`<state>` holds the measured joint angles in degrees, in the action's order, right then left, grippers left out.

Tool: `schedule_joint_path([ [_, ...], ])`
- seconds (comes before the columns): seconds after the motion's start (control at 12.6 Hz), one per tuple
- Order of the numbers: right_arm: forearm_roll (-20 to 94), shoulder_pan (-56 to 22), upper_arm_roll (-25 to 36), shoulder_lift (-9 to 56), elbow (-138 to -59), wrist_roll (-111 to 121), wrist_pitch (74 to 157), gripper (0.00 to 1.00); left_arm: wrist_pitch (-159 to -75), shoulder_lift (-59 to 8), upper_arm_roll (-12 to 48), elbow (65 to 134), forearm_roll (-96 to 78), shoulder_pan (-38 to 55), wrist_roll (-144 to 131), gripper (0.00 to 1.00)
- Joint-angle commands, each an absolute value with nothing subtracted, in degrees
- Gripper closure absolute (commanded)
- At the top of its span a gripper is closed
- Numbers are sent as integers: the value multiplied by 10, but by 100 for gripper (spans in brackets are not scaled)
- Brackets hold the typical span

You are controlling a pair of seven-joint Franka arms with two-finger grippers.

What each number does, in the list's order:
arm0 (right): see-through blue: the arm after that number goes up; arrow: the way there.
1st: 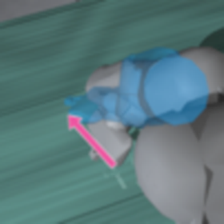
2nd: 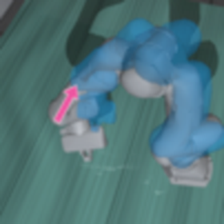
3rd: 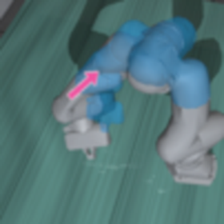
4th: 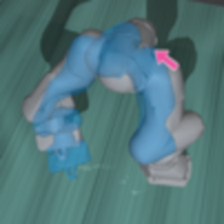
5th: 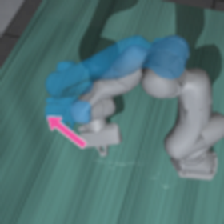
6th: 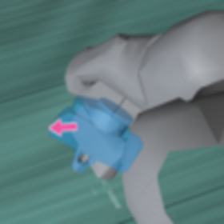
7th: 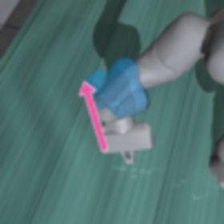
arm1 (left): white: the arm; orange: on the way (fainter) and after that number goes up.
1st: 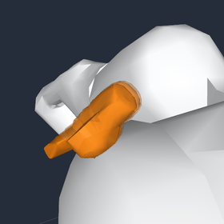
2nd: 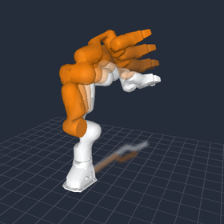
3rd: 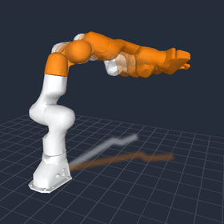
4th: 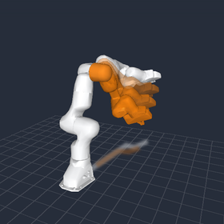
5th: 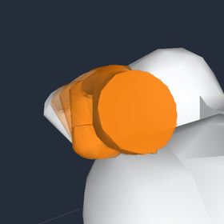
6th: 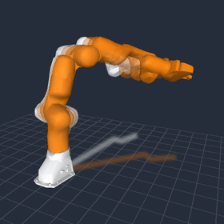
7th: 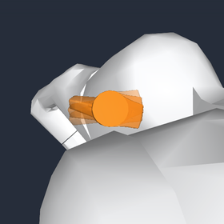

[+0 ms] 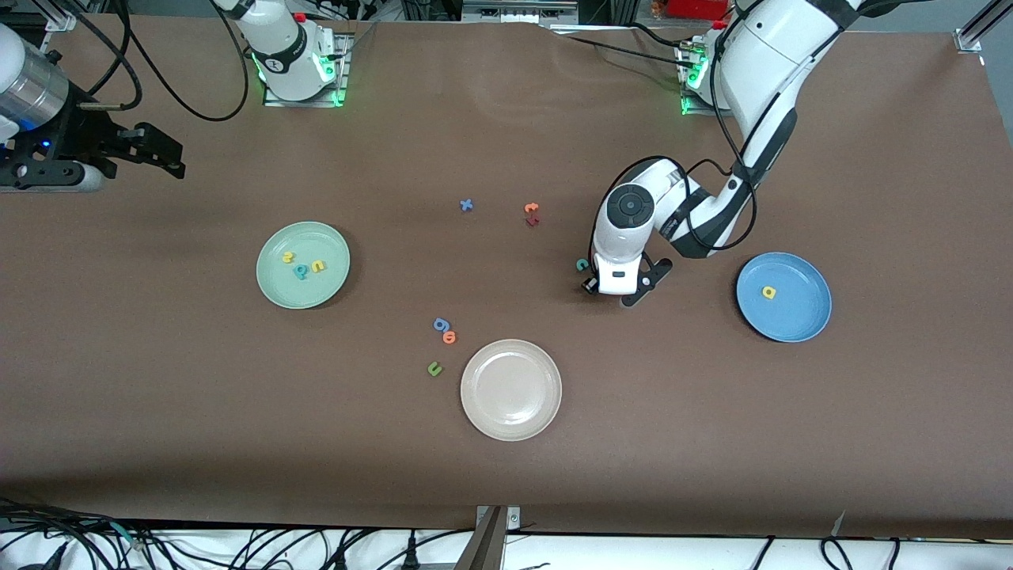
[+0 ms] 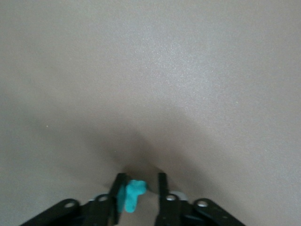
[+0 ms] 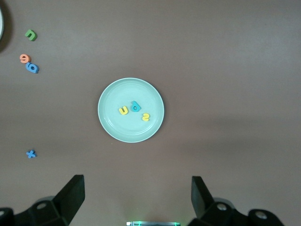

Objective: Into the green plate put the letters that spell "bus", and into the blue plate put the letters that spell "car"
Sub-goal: 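Carry the letter to the blue plate with the left gripper and release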

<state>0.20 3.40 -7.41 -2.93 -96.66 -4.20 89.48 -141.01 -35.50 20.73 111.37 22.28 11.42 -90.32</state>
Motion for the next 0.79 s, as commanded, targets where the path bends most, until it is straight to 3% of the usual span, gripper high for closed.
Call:
schedule_joint_path([
  [0.0,7,30,-70,-24,-969,-52,917,0,-1405,-366,203,1112,238,120,-896,94],
  [0.08,0,15,-62,-21,-969,-51,931,0,-1405,-367,203,1112,238,120,-883,100],
  [0.71,-7,-7,-30,-15,-973,-52,934,0,-1368,-323,202,1124,230,74,-669,100],
])
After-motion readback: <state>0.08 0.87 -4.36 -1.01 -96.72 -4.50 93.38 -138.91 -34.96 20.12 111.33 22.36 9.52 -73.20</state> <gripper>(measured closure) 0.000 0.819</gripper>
